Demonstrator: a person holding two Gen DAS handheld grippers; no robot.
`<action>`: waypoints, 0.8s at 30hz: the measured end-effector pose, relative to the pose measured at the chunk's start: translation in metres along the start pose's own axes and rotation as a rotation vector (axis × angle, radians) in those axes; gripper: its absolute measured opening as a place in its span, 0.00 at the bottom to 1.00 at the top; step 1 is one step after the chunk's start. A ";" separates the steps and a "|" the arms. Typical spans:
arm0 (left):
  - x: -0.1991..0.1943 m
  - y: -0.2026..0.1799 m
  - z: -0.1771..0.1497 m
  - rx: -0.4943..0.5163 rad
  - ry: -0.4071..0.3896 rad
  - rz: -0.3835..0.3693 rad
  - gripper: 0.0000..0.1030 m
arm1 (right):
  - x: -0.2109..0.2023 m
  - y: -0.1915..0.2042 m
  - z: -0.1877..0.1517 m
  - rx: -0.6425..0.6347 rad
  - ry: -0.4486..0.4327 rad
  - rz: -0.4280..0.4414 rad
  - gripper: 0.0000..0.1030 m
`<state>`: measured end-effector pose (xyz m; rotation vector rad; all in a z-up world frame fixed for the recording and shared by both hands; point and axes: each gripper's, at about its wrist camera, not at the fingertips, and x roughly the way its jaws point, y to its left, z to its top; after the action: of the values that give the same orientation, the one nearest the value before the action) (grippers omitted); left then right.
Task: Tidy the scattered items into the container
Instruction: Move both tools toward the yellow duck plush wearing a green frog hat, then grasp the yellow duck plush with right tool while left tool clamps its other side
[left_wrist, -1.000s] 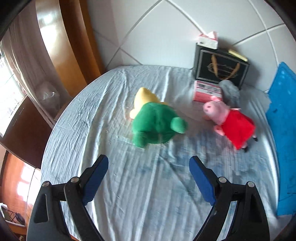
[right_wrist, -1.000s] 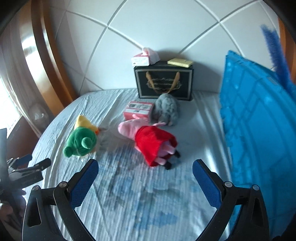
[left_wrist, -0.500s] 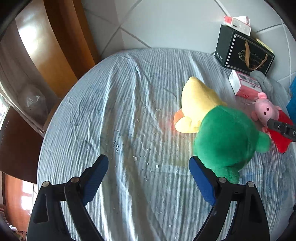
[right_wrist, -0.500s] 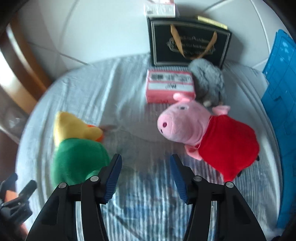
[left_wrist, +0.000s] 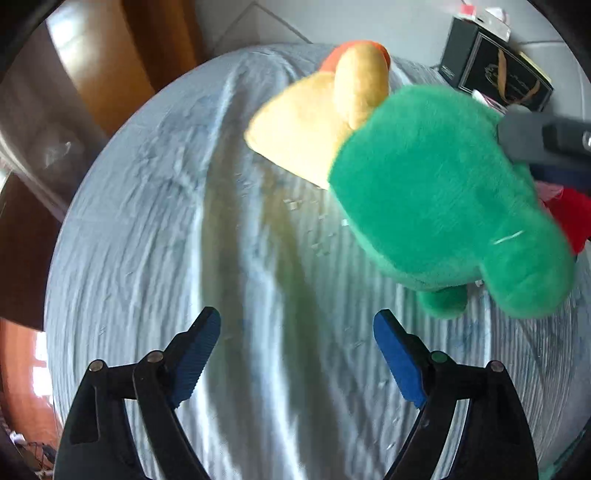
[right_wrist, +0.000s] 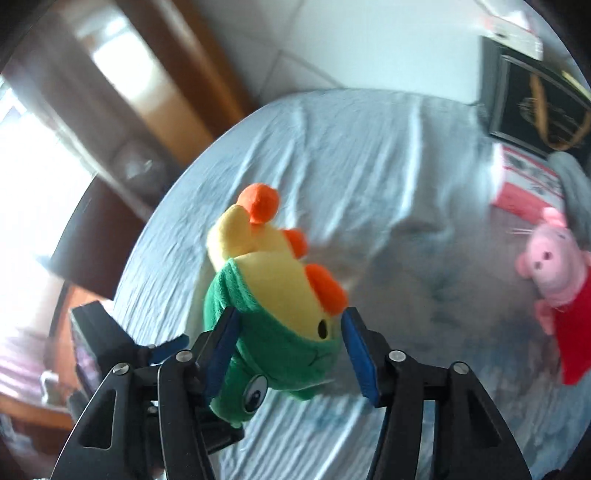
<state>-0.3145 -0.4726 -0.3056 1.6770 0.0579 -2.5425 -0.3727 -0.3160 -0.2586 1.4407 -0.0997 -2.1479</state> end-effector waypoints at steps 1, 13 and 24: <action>-0.011 0.012 -0.005 -0.029 -0.013 0.027 0.83 | 0.008 0.011 -0.006 -0.016 0.024 0.028 0.56; -0.061 0.078 0.051 0.122 -0.189 -0.043 0.83 | 0.010 0.055 -0.078 0.138 -0.020 -0.090 0.63; -0.019 0.086 0.074 0.487 -0.145 -0.190 0.83 | 0.022 0.092 -0.095 0.503 -0.155 -0.250 0.86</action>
<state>-0.3662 -0.5634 -0.2576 1.6868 -0.4711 -2.9953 -0.2592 -0.3824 -0.2842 1.6183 -0.5818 -2.5623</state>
